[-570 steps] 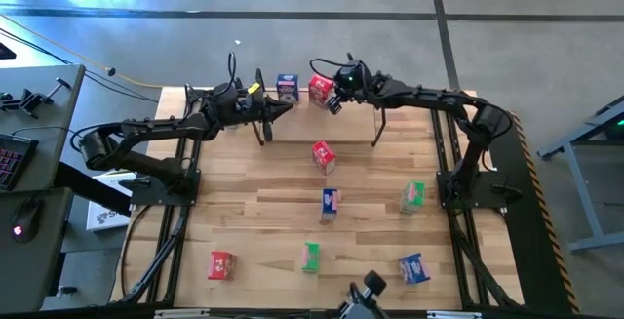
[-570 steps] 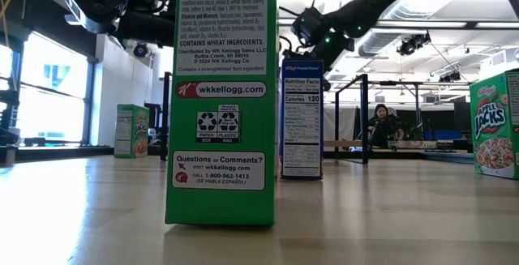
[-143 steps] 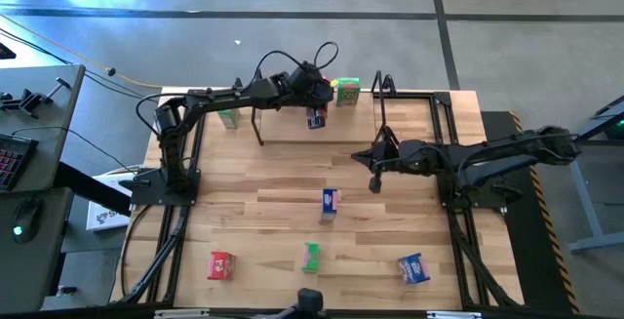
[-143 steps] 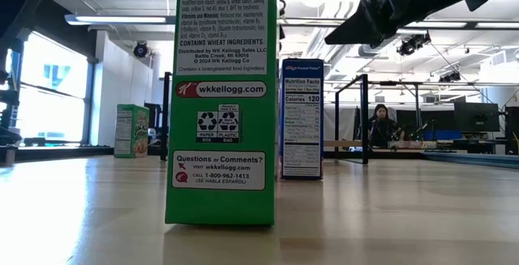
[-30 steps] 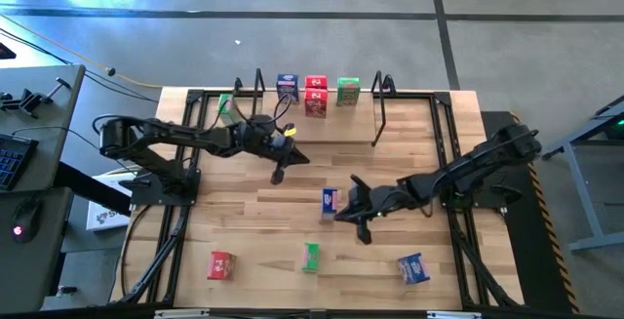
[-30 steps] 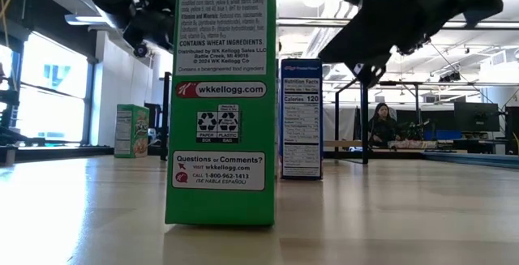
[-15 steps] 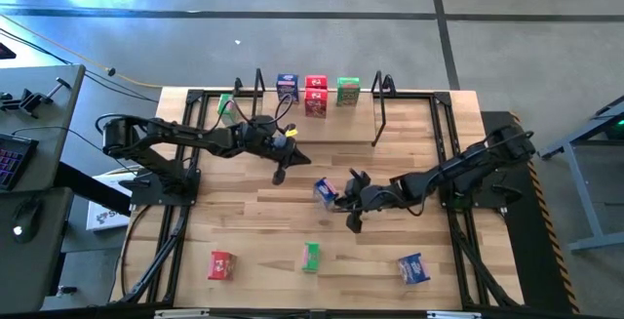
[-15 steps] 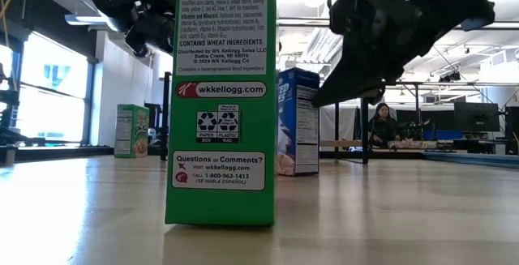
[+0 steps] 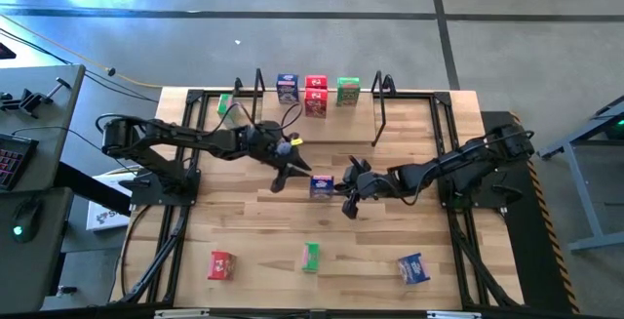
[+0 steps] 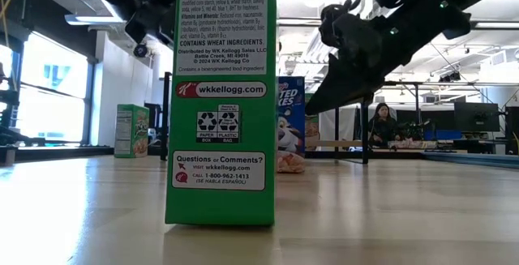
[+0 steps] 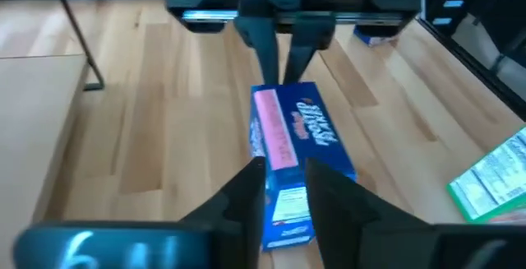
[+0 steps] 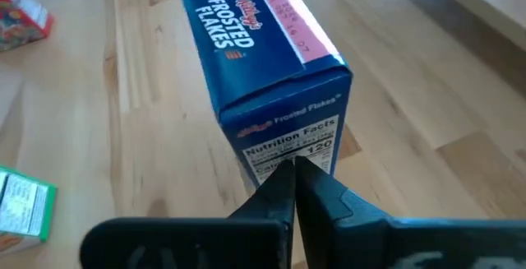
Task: Stack cereal on shelf
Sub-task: Put the top blue cereal box on the shelf aligned with the other blue cereal box
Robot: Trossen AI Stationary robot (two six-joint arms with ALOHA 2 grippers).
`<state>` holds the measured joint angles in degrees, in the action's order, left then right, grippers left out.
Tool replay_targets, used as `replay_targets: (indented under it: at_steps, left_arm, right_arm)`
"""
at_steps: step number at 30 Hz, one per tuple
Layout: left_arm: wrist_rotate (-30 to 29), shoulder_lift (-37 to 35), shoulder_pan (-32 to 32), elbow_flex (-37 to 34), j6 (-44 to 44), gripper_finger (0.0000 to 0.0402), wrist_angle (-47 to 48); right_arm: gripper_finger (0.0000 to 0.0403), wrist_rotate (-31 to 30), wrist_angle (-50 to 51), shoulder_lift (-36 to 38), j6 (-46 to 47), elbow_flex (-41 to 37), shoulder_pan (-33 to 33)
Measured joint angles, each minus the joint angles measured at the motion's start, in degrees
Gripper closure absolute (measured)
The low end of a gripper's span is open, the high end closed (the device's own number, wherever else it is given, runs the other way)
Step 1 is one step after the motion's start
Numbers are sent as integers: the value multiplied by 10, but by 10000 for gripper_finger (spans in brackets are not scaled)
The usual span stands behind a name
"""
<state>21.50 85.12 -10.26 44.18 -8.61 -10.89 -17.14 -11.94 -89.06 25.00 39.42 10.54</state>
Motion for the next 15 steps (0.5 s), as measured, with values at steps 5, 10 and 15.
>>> replay_targets:
  at_steps: [5,10,15]
  left_arm:
    - [-2,0,21,36,-5,277,56]
    - [-41,0,45,70,0,233,105]
    - [-72,0,64,77,-5,185,114]
  right_arm:
    - [399,25,-1,-1,-6,0,-4]
    - [399,28,-25,-24,-20,0,-4]
    - [399,38,-51,-50,-42,0,-4]
